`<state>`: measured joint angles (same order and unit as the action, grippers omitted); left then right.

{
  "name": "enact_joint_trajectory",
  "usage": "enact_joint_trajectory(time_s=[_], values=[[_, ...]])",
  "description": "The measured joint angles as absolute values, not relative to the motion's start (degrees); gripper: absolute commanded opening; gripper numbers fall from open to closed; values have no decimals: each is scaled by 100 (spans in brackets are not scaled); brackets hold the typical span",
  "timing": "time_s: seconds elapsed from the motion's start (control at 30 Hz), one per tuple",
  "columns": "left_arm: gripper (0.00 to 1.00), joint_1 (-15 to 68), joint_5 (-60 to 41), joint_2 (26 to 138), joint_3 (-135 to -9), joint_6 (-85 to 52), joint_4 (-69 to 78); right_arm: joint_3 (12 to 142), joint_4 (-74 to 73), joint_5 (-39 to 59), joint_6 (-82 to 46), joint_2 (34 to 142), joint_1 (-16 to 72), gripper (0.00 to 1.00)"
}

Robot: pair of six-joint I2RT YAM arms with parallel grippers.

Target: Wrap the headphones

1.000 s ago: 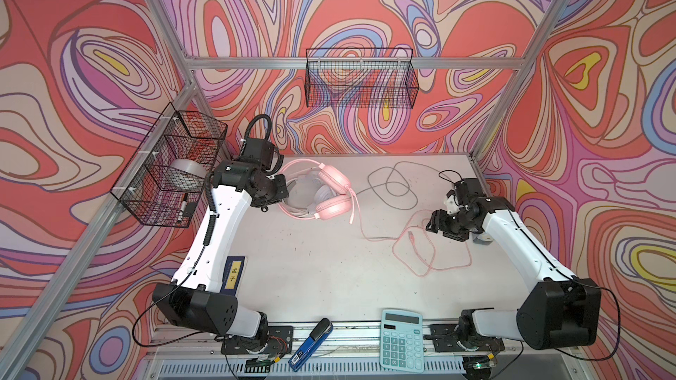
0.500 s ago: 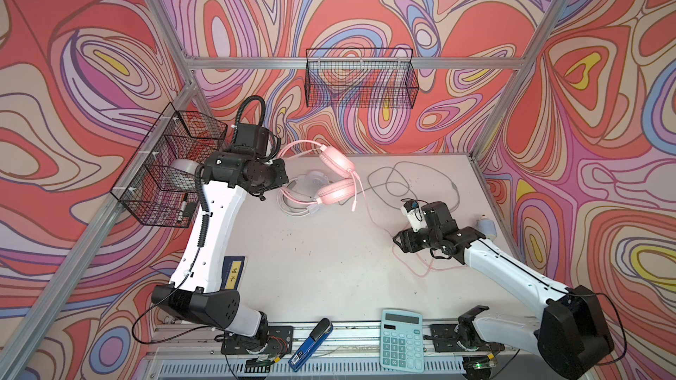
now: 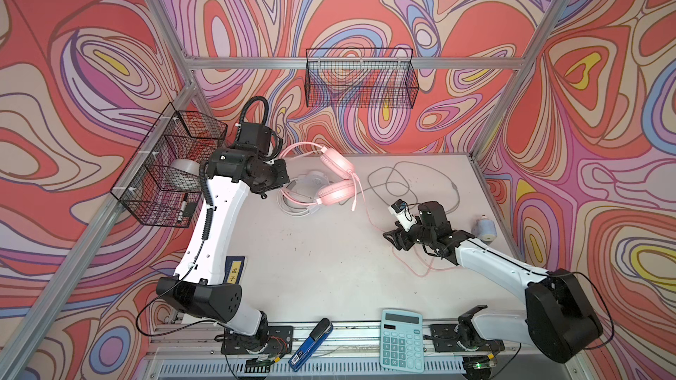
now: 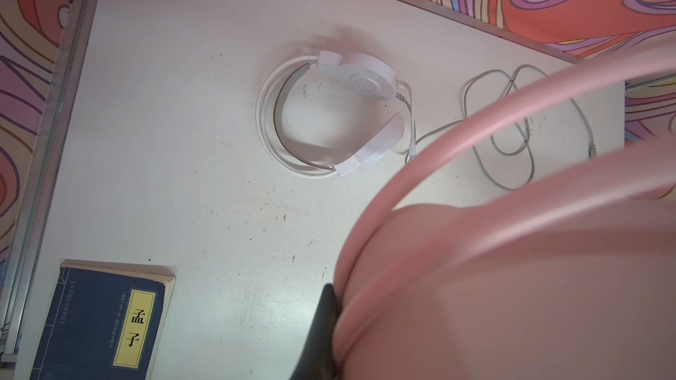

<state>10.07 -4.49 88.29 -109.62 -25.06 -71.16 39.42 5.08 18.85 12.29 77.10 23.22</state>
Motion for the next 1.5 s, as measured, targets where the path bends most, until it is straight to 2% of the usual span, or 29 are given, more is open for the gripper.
enact_joint_trajectory(time_s=[0.3, 0.6, 0.8, 1.13, 1.33, 1.5], values=[[0, 1007, -425, 8833, -10975, -2508, -7142, 4438, 469, 1815, 1103, 8414, 2322, 66], [0, 1007, -377, 8833, -10973, -2508, -7179, 5094, 620, 1846, 941, 9161, 2322, 54], [0, 1007, -379, 8833, -10925, -2512, -7179, 5133, 731, 1935, 958, 9205, 2322, 49], [0, 1002, -381, 8851, -10875, -2526, -7179, 5413, 1087, 2200, 980, 9459, 2322, 47], [0, 1002, -381, 8851, -10862, -2530, -7181, 5664, 1339, 2425, 1105, 9730, 2322, 31], [0, 991, -381, 8851, -10820, -2532, -7179, 5717, 1376, 2510, 1181, 9767, 2322, 10]])
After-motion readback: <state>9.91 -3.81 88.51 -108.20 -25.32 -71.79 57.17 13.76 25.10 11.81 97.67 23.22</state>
